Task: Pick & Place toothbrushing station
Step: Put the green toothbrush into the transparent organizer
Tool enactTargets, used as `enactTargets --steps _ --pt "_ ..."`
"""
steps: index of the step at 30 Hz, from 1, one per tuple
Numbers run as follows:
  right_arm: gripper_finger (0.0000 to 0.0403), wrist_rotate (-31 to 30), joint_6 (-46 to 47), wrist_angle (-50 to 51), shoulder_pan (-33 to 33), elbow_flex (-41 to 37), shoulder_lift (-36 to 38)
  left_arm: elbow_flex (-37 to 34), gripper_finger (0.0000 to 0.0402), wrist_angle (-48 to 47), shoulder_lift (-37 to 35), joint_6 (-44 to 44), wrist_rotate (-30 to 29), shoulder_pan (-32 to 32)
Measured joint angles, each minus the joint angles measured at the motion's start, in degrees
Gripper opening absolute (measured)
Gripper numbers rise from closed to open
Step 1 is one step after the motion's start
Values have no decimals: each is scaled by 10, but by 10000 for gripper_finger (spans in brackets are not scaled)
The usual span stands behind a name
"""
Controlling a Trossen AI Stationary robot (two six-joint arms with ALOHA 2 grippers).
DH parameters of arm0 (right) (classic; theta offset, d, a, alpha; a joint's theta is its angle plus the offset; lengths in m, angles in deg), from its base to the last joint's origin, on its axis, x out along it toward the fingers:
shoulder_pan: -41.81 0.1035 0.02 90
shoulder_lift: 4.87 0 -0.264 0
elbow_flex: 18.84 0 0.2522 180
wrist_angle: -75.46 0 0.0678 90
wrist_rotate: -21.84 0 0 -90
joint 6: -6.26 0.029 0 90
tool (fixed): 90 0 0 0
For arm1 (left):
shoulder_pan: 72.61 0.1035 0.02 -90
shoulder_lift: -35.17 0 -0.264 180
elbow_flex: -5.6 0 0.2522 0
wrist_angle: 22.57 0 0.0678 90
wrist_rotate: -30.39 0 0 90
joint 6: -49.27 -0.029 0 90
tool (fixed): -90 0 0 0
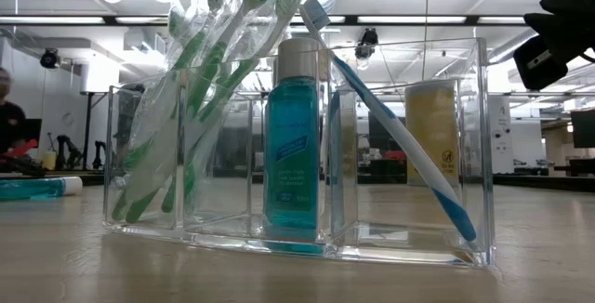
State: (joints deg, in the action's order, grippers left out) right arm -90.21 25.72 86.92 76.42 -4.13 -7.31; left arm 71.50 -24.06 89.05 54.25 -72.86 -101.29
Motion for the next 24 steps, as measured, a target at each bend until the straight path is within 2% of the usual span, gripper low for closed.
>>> enactTargets --steps 5,9,16,24 --pt "84 0 0 0 0 0 0 0 4 5 18 0 -34 -25" --pt "81 0 0 0 0 0 0 -1 4 31 45 5 -38 -32" --pt "70 0 0 0 0 0 0 -43 4 139 107 45 -38 -33" --pt "73 0 0 0 0 0 0 -115 4 293 146 72 -61 -44"
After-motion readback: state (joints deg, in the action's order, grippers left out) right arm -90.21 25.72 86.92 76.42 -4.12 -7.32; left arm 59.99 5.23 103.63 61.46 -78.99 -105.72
